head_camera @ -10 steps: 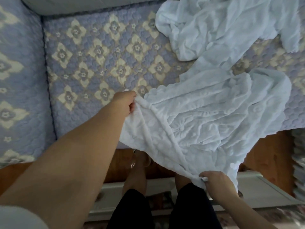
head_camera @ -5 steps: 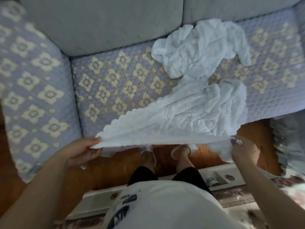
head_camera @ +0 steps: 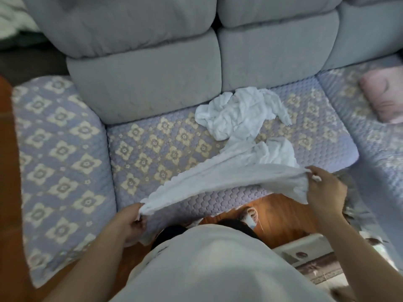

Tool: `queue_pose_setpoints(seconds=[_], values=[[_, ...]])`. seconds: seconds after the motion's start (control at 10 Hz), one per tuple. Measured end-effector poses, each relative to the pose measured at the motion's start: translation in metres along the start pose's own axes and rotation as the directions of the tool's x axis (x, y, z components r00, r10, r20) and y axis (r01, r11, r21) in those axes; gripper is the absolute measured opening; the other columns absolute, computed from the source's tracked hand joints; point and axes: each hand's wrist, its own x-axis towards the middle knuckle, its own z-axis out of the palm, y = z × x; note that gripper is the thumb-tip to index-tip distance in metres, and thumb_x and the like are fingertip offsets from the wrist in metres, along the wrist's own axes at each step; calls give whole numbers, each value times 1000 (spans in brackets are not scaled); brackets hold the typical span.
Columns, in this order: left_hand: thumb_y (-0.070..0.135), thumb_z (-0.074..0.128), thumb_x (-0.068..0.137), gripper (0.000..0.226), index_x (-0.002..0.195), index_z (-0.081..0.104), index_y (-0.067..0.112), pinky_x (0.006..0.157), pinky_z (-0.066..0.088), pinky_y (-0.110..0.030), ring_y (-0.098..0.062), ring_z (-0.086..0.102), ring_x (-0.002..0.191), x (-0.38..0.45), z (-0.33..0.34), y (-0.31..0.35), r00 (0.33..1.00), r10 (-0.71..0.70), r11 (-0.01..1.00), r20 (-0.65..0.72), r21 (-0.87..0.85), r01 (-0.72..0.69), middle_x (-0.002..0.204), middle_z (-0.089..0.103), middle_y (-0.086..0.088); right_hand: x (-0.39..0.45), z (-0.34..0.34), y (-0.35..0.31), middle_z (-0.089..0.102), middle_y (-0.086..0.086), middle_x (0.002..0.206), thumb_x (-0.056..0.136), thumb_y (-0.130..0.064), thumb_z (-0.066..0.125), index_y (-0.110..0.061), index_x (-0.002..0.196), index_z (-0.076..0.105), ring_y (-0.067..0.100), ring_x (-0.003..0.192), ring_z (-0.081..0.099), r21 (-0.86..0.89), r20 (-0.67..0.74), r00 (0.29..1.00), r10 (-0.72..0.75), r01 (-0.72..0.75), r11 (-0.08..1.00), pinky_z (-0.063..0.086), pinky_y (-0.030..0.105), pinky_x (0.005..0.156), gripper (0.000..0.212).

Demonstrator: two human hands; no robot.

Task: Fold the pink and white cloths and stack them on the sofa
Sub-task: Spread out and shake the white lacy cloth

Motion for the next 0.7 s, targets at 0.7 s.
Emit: queue_pose_setpoints(seconds=[0.7], values=[[9, 54, 101, 15, 90, 63, 4, 60, 52, -13, 1, 65, 59, -49, -1, -69, 984, -6, 985, 177, 172, -25, 65, 69, 7, -19, 6, 84, 65, 25, 108, 99, -13, 49, -7, 117, 69, 42, 99, 61, -427, 82, 903, 421, -350, 834, 49, 46, 79, 27]])
